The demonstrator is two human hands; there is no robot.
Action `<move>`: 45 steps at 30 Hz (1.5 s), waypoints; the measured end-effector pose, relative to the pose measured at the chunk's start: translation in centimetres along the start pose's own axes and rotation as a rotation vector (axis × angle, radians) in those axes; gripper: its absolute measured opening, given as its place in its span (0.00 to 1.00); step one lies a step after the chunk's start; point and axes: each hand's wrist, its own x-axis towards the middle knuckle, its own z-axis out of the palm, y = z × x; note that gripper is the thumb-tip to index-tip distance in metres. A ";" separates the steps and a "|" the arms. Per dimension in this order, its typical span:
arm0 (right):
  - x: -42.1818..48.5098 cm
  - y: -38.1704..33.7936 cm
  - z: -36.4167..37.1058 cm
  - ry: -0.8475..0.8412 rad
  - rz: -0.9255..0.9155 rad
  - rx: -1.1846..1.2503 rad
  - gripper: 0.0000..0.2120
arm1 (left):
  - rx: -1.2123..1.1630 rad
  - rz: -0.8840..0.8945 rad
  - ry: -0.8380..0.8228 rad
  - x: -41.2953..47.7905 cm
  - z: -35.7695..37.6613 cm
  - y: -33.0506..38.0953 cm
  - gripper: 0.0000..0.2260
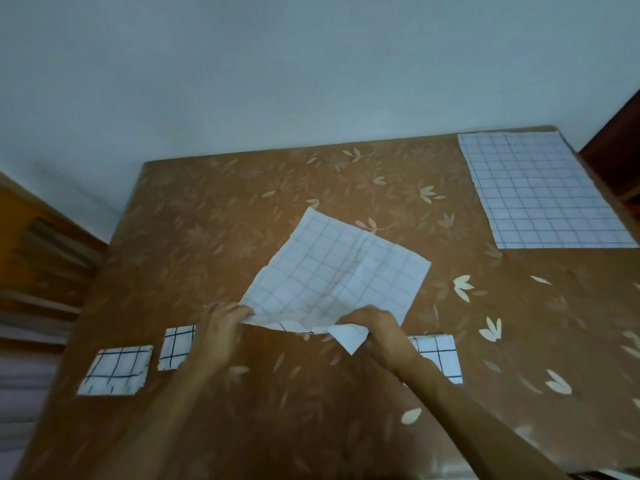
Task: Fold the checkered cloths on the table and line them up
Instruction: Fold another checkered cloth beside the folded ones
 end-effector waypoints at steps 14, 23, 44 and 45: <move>-8.5 3.1 3.0 0.130 0.435 0.409 0.06 | -0.838 -0.583 -0.134 -10.8 -3.4 -3.3 0.22; -11.9 4.2 2.3 0.192 0.612 0.642 0.12 | -0.869 -0.559 -0.457 -13.1 0.7 -0.3 0.20; -12.5 4.0 3.3 0.126 0.598 0.585 0.06 | -0.945 -0.689 -0.411 -17.0 2.1 -1.1 0.32; -12.5 4.2 3.5 0.152 0.616 0.598 0.06 | -0.897 -0.669 -0.432 -17.2 2.5 -1.1 0.29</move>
